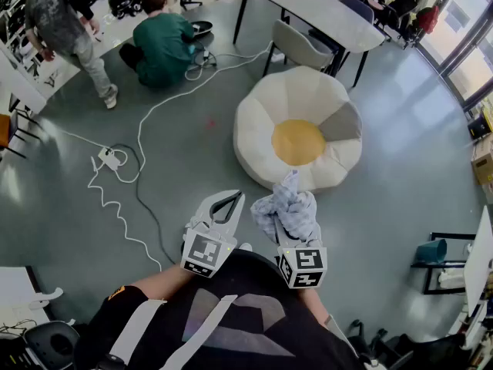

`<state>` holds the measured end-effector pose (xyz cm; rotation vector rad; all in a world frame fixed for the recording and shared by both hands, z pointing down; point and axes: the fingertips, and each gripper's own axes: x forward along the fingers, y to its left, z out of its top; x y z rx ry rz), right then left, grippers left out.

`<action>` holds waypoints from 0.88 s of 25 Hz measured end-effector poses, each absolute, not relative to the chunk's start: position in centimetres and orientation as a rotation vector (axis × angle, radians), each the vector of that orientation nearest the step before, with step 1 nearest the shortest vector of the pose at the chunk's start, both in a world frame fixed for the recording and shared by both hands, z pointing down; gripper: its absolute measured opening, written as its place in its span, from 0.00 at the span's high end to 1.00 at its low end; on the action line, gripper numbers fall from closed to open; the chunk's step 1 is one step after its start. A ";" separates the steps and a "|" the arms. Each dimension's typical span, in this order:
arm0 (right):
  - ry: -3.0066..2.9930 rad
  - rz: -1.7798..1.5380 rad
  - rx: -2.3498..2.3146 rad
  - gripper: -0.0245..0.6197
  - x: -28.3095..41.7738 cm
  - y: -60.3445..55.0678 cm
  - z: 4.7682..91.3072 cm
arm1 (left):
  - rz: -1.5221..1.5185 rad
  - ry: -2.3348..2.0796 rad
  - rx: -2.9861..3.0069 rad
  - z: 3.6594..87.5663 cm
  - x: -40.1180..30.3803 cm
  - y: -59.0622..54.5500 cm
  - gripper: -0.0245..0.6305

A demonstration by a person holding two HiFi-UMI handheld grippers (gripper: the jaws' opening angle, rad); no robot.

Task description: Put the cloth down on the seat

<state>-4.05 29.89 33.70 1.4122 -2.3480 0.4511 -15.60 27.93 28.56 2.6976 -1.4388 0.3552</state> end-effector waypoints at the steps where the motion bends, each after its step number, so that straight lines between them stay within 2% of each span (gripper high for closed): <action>1: -2.348 0.450 1.412 0.65 -4.1 29.8 33.6 | 0.353 -1.442 2.697 28.4 -15.6 27.9 0.96; 22: -2.364 0.439 1.415 0.66 -4.3 30.8 33.1 | 0.333 -1.495 2.682 27.7 -16.4 29.1 0.96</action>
